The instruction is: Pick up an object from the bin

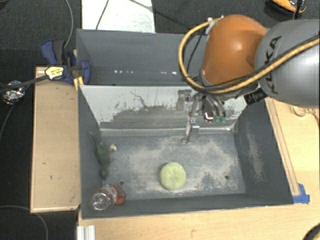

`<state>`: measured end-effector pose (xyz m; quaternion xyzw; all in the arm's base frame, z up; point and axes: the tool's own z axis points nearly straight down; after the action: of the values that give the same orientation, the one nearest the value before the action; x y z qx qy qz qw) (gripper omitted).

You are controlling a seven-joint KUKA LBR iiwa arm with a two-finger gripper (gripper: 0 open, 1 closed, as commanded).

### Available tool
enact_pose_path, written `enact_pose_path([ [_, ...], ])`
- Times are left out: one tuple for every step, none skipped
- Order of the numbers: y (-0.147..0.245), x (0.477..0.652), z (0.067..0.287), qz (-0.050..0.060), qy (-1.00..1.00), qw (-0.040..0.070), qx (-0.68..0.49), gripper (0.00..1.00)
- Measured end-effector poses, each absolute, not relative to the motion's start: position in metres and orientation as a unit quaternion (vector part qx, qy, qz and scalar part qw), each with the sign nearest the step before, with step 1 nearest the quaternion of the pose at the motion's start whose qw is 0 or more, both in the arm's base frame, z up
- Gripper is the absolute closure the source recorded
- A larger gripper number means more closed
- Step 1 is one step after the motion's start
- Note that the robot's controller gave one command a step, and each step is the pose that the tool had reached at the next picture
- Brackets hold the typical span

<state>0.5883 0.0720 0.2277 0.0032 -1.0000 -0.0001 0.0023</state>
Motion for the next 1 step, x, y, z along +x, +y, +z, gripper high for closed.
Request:
enact_pose_path([
  [0.0716,0.5898,0.2327,-0.001,-1.0,-0.002,0.002,0.0],
])
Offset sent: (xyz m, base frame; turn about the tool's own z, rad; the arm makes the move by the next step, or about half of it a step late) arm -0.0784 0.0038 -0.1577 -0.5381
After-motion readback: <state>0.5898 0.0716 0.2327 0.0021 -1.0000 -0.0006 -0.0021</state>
